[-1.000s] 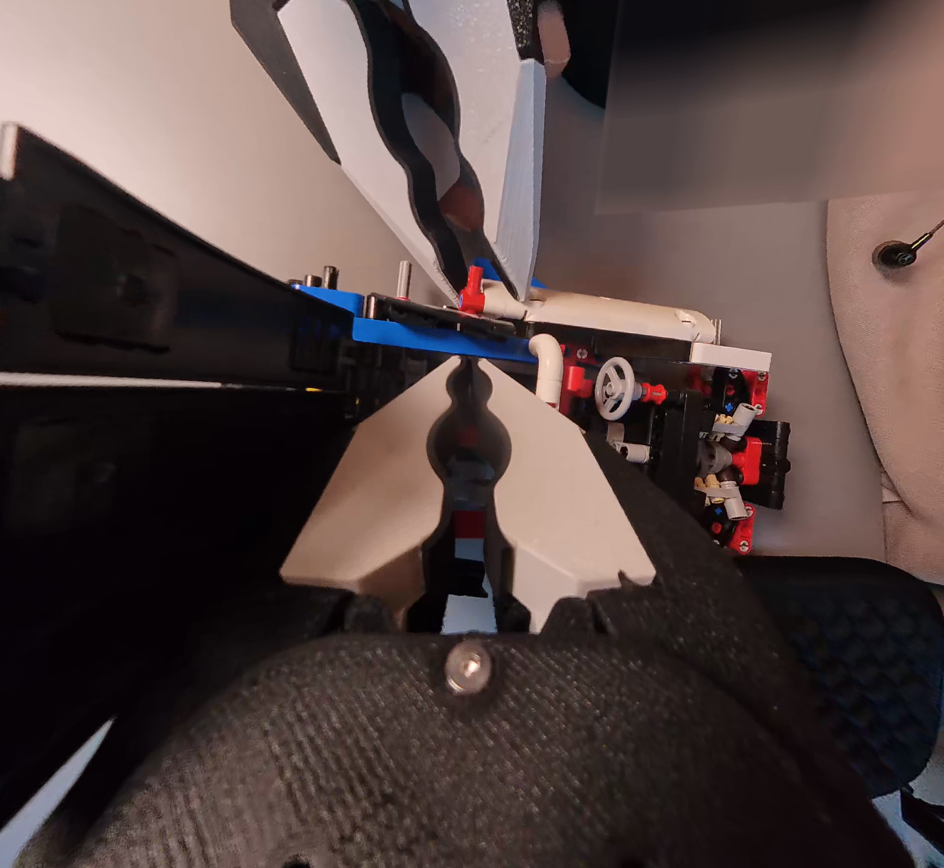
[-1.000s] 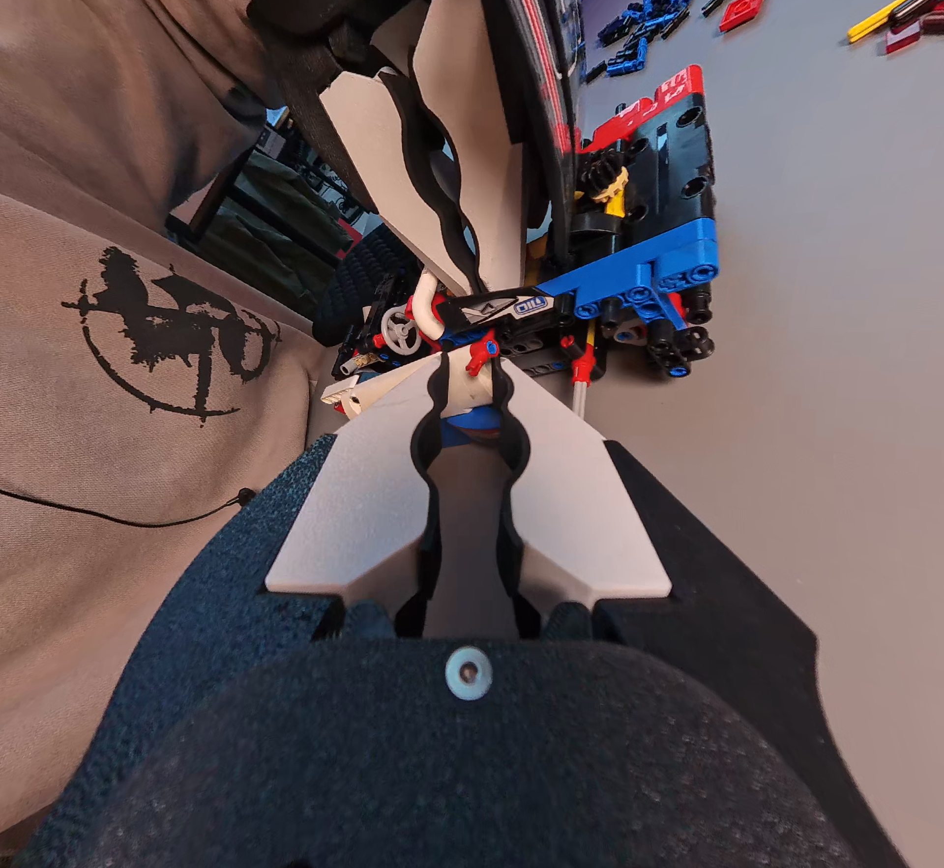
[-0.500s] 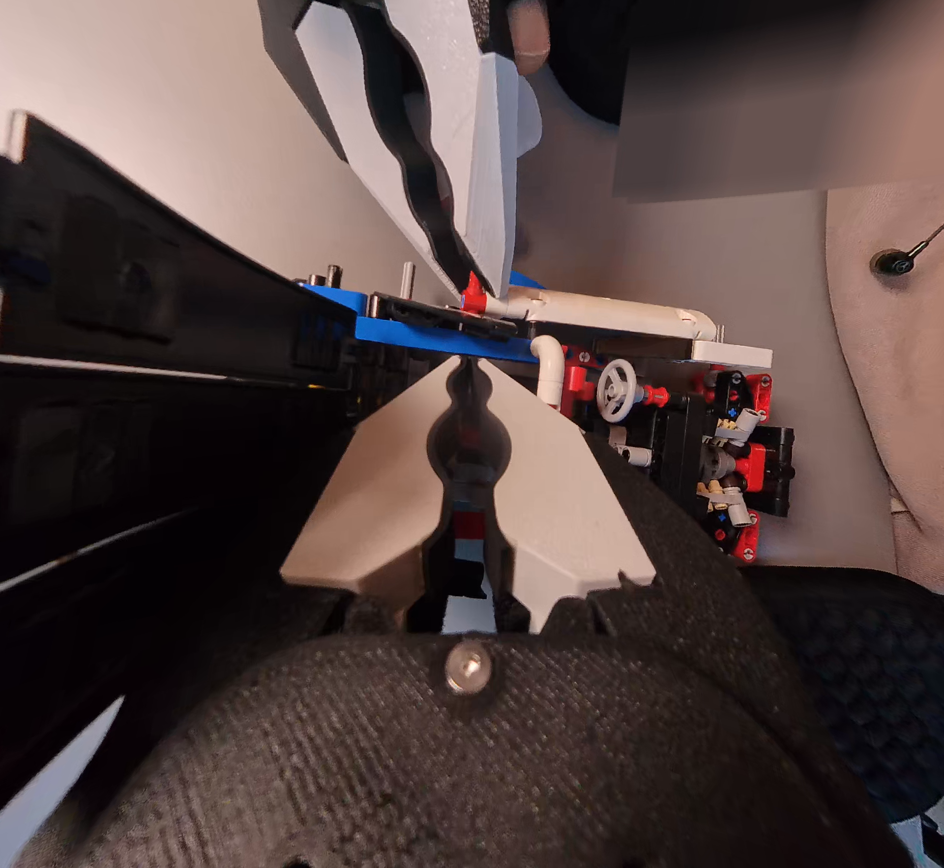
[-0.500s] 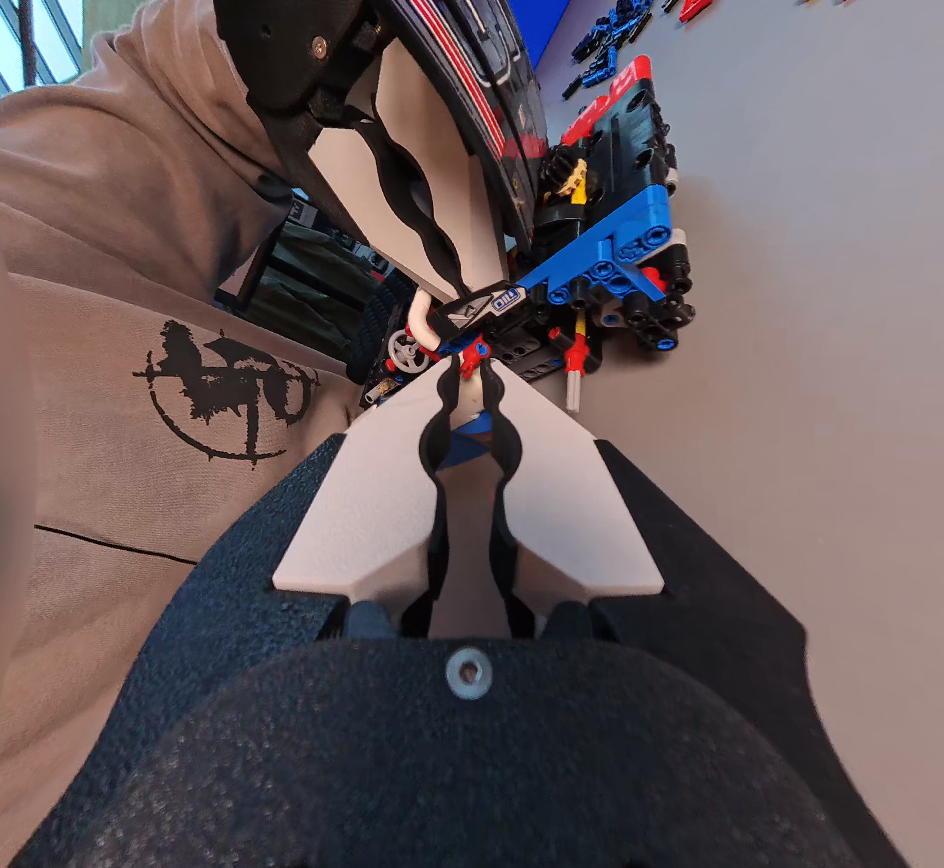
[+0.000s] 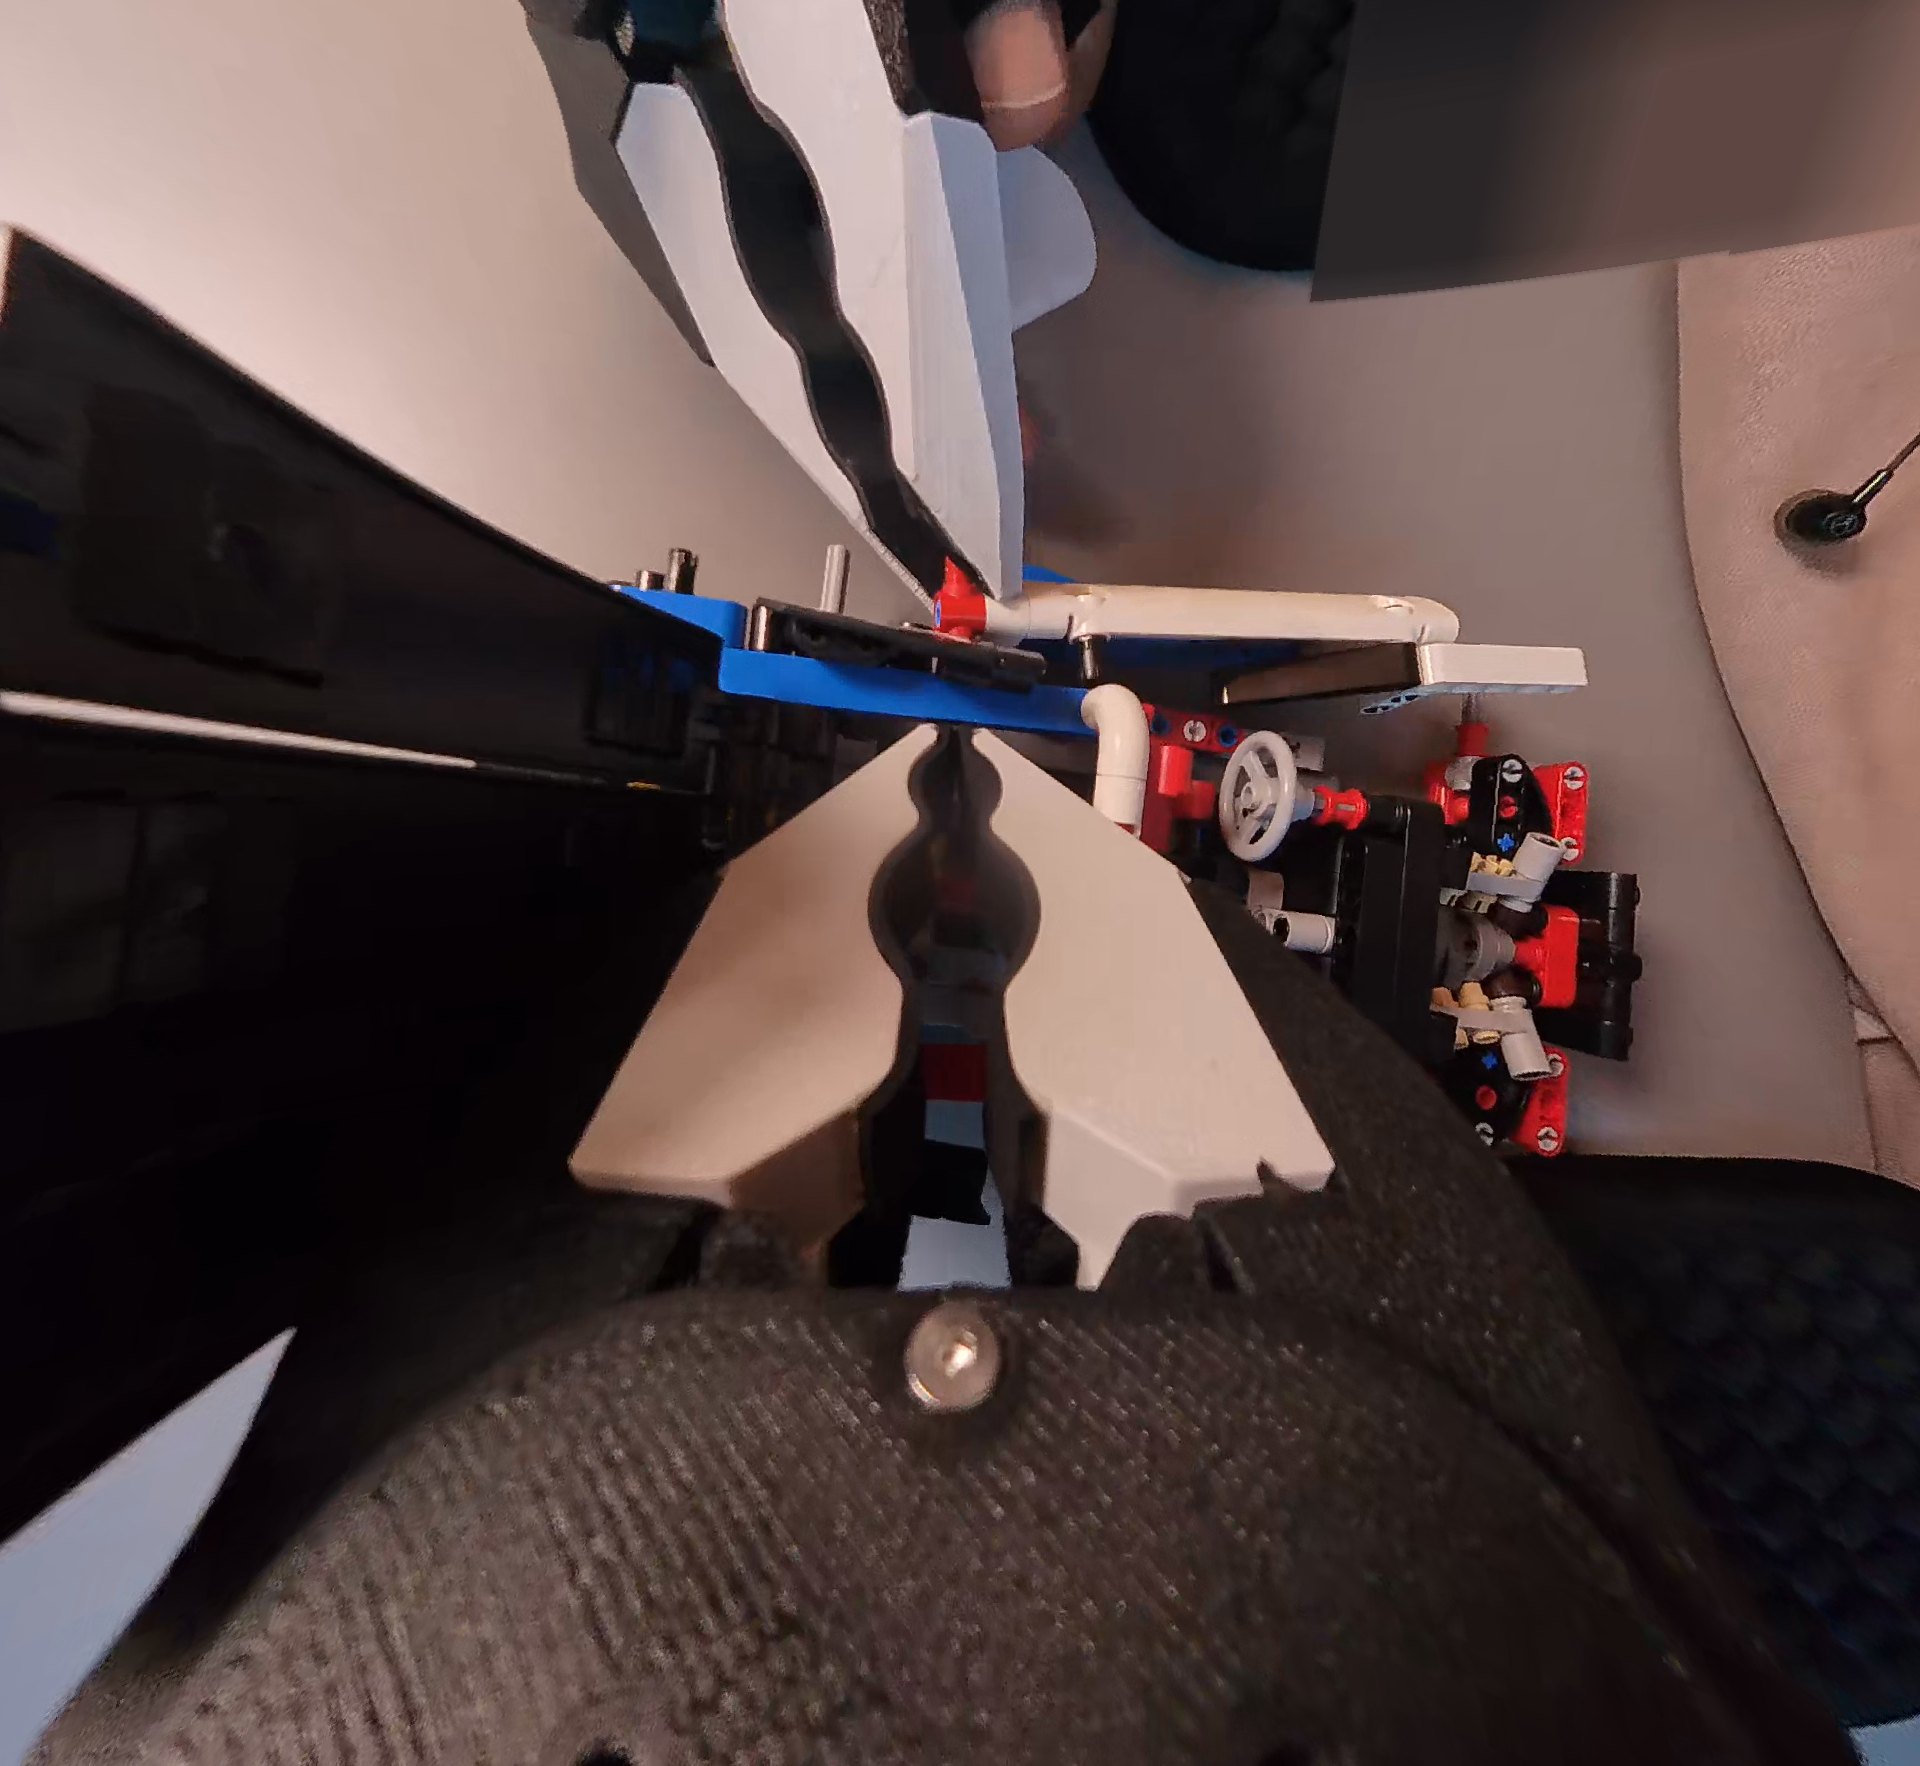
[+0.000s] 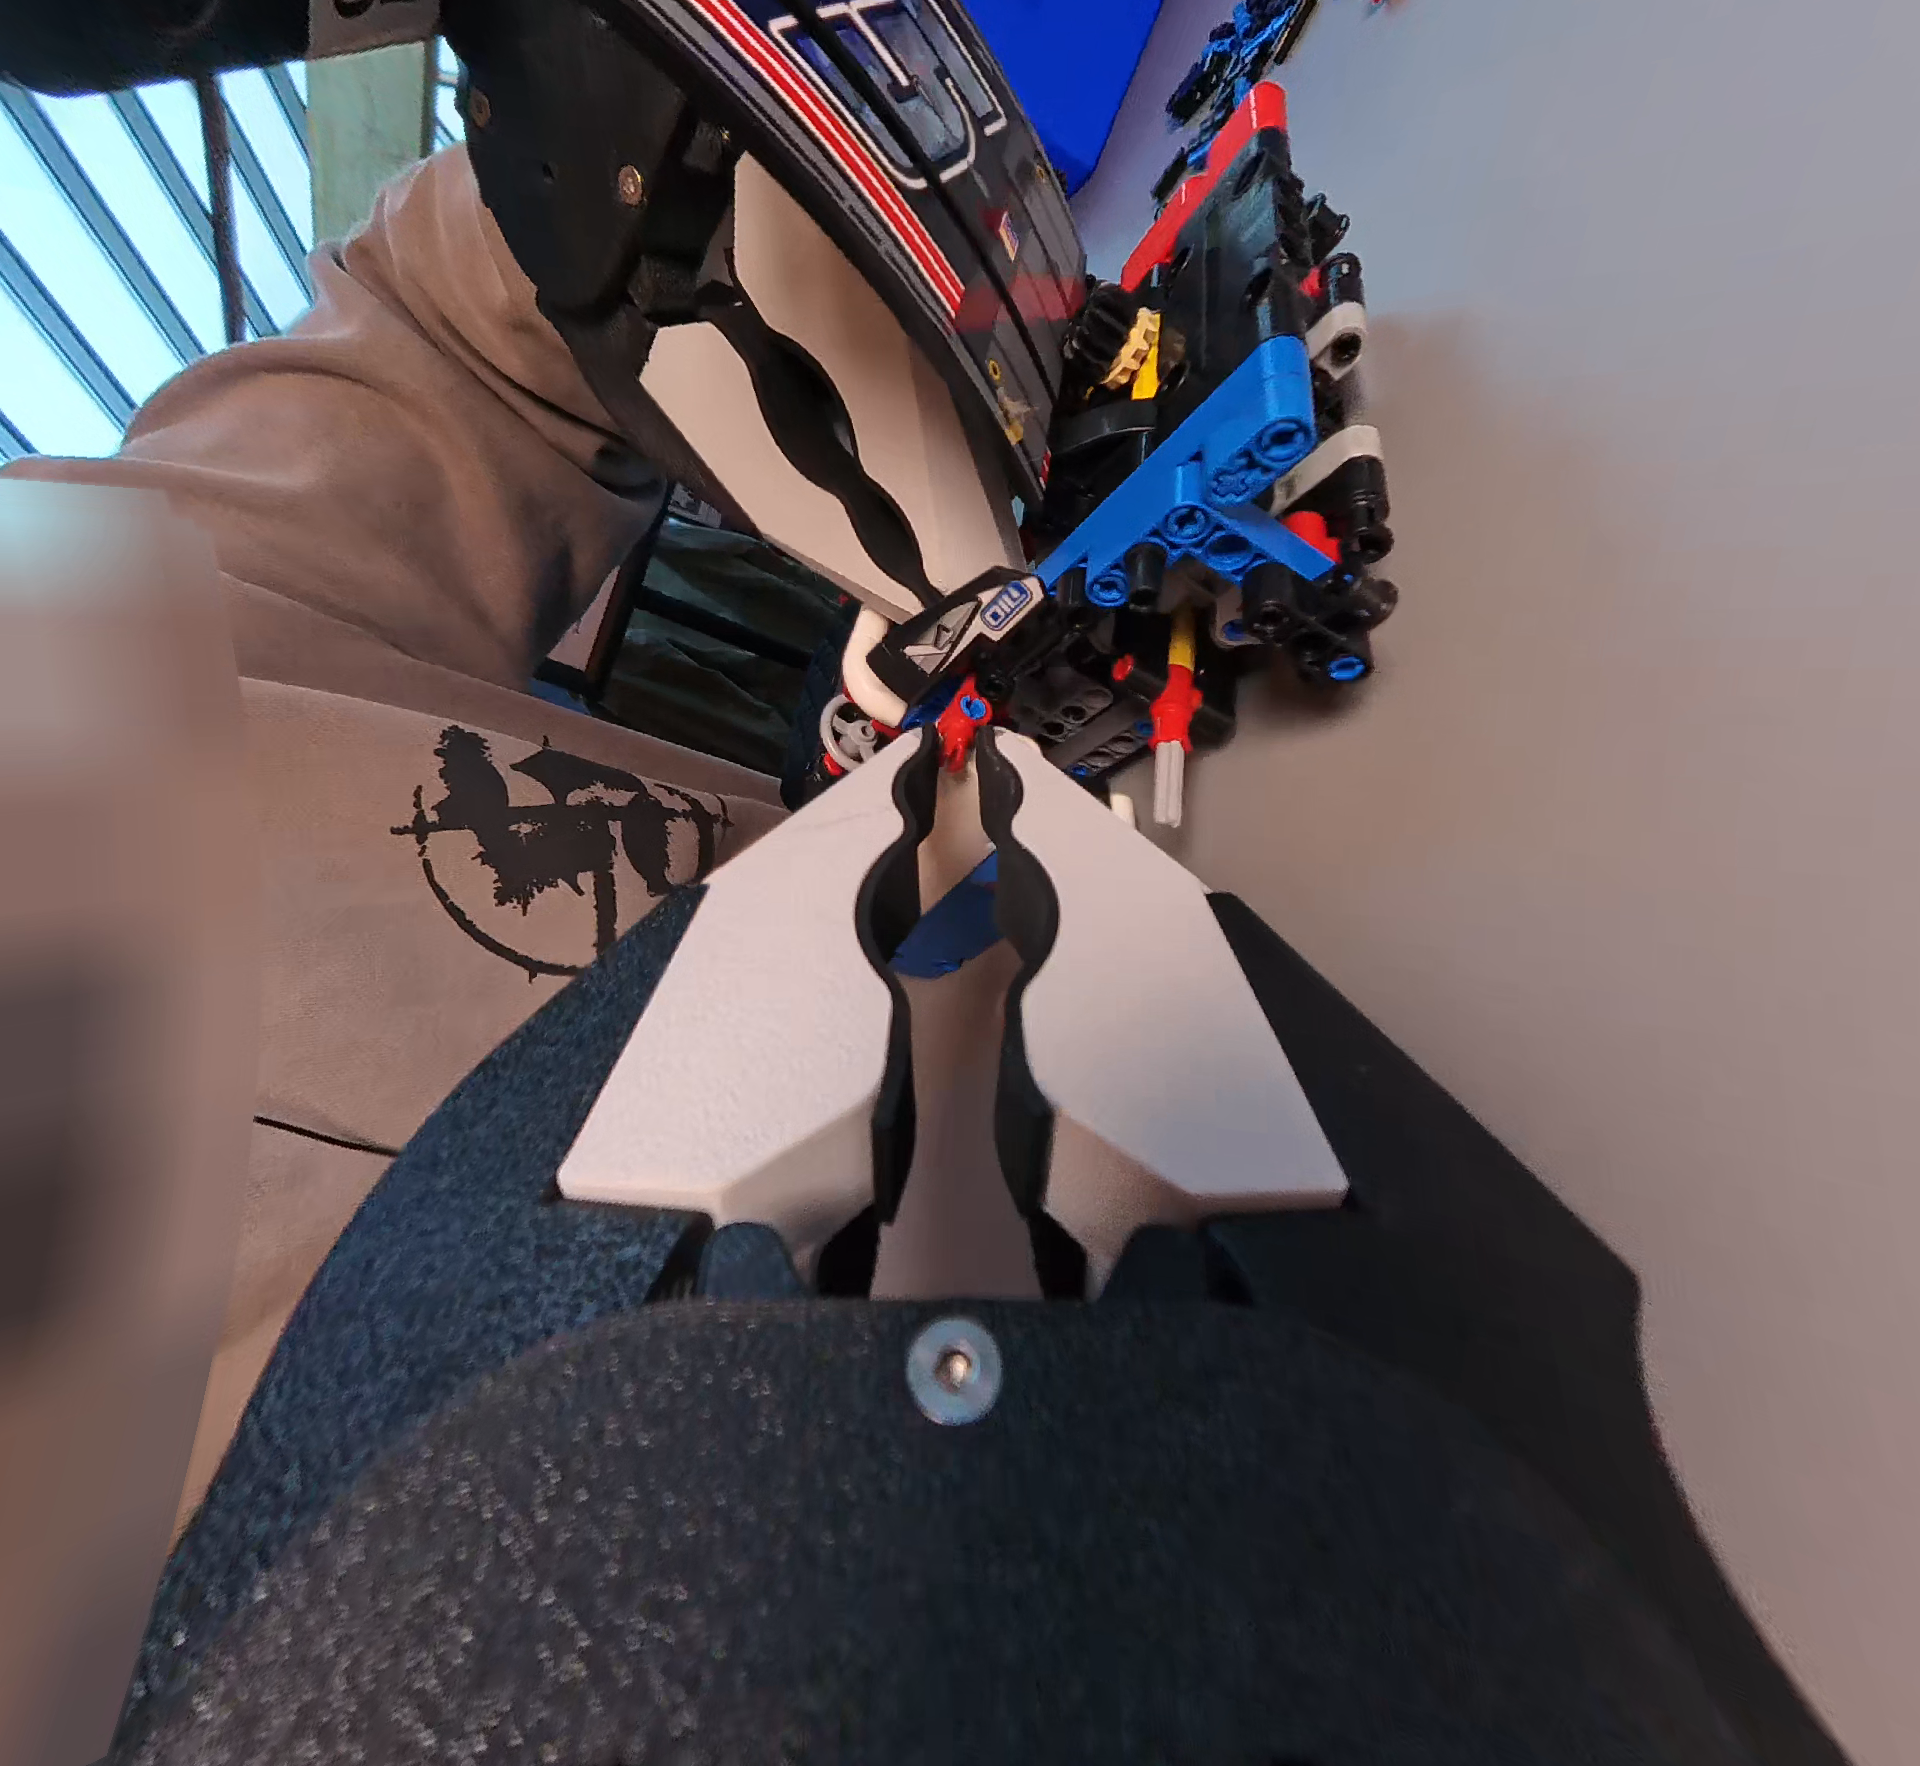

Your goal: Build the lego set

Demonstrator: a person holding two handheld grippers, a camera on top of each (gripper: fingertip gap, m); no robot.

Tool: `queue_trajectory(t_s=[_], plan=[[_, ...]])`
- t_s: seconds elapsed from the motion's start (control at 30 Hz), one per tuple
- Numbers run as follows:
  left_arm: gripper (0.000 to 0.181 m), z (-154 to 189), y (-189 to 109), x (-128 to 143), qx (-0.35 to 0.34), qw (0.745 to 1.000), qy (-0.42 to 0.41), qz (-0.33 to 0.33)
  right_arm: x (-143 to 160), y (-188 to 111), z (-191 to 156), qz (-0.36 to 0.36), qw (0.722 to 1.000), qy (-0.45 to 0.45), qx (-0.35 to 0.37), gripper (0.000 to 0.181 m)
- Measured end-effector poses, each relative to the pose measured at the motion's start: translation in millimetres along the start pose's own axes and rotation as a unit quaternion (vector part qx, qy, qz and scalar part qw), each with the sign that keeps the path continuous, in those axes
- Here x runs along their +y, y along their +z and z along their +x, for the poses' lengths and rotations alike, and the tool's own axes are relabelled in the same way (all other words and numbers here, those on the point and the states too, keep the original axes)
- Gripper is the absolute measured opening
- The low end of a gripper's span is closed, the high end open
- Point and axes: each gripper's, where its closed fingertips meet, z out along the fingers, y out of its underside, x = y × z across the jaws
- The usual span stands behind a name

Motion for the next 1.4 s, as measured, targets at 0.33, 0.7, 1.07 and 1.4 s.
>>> queue_trajectory(t_s=[0.33,0.7,1.07,1.4], plan=[[0.0,-5.6,-7.8,-5.6,-0.025,0.998,-0.013,0.061,-13.0,-2.3,-2.7,0.075,0.997,0.03,-0.008,0.004],[0.0,-11.7,-13.1,-11.7,-0.089,0.99,-0.018,0.106,-20.3,-4.6,-3.7,0.138,0.987,0.076,-0.011,0.004],[0.0,-20.0,-12.2,-10.6,-0.19,0.979,0.001,0.068,-15.5,-4.0,-3.1,0.134,0.986,0.079,0.051,0.004],[0.0,-17.9,1.6,-8.1,-0.158,0.987,0.002,-0.005,-7.7,-11.6,3.6,0.164,0.975,0.108,0.104,0.003]])
